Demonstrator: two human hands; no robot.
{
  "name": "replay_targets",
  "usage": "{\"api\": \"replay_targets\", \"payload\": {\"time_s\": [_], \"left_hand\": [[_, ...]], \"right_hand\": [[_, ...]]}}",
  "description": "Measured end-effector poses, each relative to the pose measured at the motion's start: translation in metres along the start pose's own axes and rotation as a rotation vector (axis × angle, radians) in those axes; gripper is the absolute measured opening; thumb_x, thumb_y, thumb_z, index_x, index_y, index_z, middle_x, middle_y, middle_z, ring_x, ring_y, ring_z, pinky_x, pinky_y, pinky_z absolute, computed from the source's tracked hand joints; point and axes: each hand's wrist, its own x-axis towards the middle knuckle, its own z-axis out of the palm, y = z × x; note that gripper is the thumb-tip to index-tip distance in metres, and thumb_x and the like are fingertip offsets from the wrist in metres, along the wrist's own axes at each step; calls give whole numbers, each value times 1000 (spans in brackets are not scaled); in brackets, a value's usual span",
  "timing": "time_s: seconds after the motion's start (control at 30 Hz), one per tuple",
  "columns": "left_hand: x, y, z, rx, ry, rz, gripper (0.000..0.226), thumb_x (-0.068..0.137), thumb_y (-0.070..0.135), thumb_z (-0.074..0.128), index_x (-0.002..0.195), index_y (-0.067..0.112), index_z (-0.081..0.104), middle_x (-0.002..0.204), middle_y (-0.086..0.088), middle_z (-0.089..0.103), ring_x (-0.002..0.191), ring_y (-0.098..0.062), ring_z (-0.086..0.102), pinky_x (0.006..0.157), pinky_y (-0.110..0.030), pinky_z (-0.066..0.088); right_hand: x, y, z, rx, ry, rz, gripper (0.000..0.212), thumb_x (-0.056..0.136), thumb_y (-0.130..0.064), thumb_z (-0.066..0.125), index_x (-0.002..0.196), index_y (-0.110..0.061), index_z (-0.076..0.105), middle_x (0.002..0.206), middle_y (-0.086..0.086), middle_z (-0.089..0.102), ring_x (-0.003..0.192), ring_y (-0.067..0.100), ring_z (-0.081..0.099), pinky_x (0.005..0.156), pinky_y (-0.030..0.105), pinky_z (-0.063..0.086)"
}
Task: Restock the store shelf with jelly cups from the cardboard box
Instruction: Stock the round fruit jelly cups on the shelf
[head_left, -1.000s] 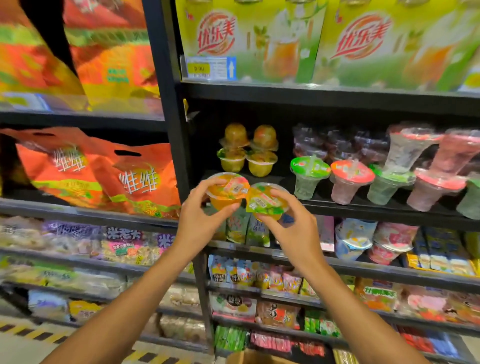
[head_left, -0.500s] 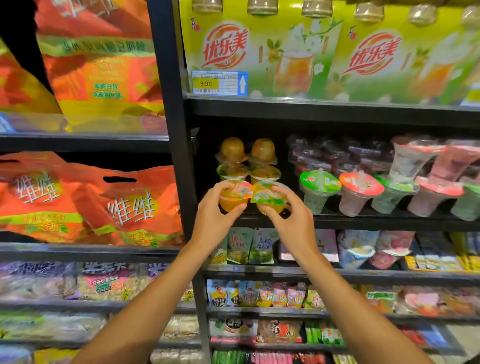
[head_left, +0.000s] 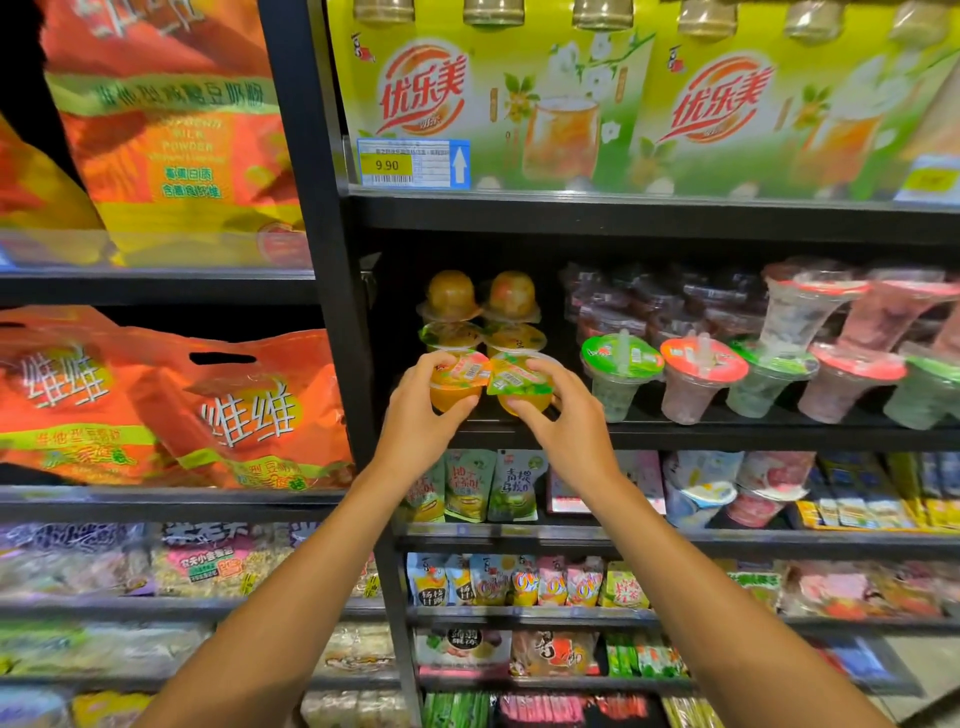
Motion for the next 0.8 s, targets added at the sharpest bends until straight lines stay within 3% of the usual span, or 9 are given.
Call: {"api": "replay_targets", "payload": {"time_s": [0.5, 0.8], "left_hand": [[20, 4, 3, 9, -23, -100, 50, 87, 32, 78, 128, 29, 50, 125, 1, 59, 112, -18, 58, 95, -42, 53], [38, -4, 8, 16, -13, -128, 49, 85, 33, 78, 124, 34, 48, 124, -1, 58, 115, -21, 57, 97, -46, 52]], "right_hand": [[21, 7, 6, -85, 6, 67, 54, 88, -36, 77, 137, -22, 57, 138, -4, 58, 122, 12, 56, 103, 37, 51], [37, 9, 14, -115, 21, 114, 55, 88, -36, 78, 137, -24, 56, 133, -1, 59, 119, 14, 55, 101, 38, 51]]}}
